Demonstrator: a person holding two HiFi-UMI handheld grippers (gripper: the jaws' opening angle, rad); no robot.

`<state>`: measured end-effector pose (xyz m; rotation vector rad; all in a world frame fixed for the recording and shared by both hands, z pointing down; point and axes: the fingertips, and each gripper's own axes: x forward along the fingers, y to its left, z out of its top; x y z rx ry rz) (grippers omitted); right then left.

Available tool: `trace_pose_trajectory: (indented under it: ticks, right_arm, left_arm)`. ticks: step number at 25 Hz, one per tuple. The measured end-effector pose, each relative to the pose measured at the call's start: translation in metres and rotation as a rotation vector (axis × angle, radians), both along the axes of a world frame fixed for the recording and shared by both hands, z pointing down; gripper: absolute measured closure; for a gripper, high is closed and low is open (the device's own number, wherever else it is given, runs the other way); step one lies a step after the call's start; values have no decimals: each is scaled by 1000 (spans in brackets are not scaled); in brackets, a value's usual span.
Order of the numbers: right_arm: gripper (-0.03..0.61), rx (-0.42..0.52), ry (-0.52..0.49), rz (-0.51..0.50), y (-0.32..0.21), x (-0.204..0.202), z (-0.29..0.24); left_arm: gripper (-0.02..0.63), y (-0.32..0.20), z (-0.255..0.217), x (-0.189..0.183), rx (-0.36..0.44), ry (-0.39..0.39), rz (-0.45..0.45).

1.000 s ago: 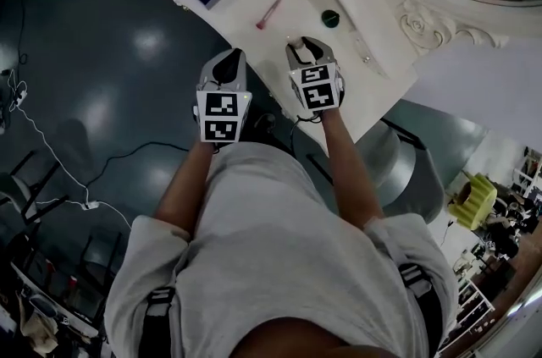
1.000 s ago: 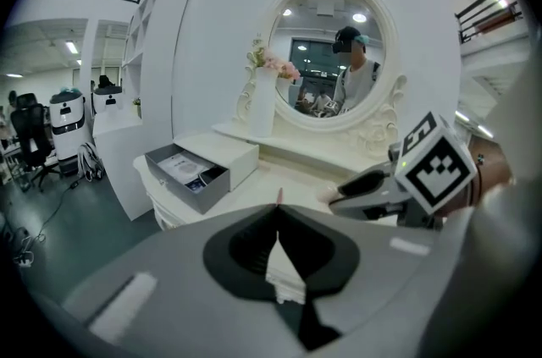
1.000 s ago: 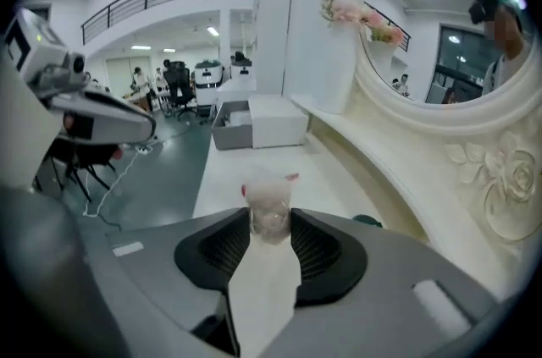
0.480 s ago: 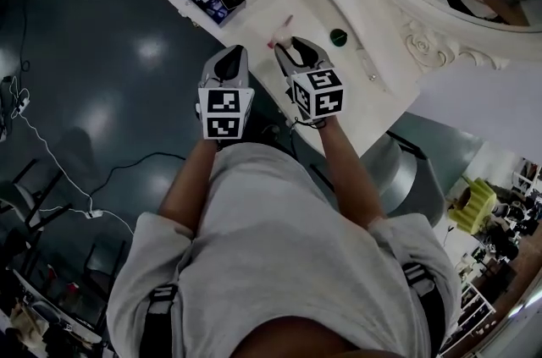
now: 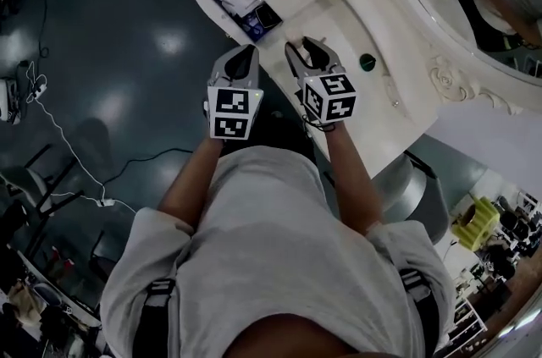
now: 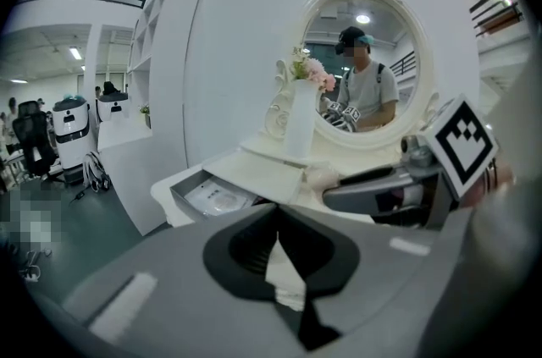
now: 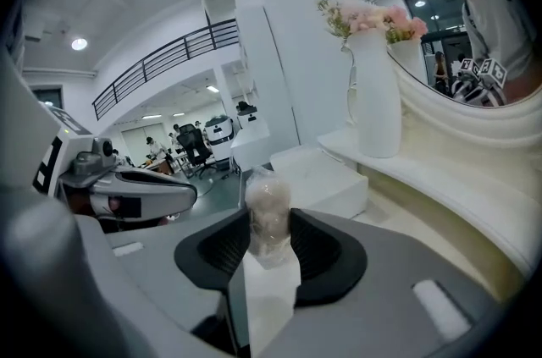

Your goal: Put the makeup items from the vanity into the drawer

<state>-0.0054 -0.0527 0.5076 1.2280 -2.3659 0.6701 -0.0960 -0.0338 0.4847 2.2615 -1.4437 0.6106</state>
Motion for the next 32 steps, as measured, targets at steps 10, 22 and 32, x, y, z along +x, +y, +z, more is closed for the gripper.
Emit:
trace_pose_trajectory:
  ticks: [10,22,32]
  right_arm:
    - [426,13,-10,-130,-11,-32,-13]
    - [425,19,10,-186,-39,-63,-13]
    - [425,-30,61,-206,-77,-124,5]
  left_arm:
    - [611,4,-5,-15,-1,-11,-112]
    - [611,-43,-1,-50,36,-9,-162]
    - [611,-74,14,-90,-17,24,-131]
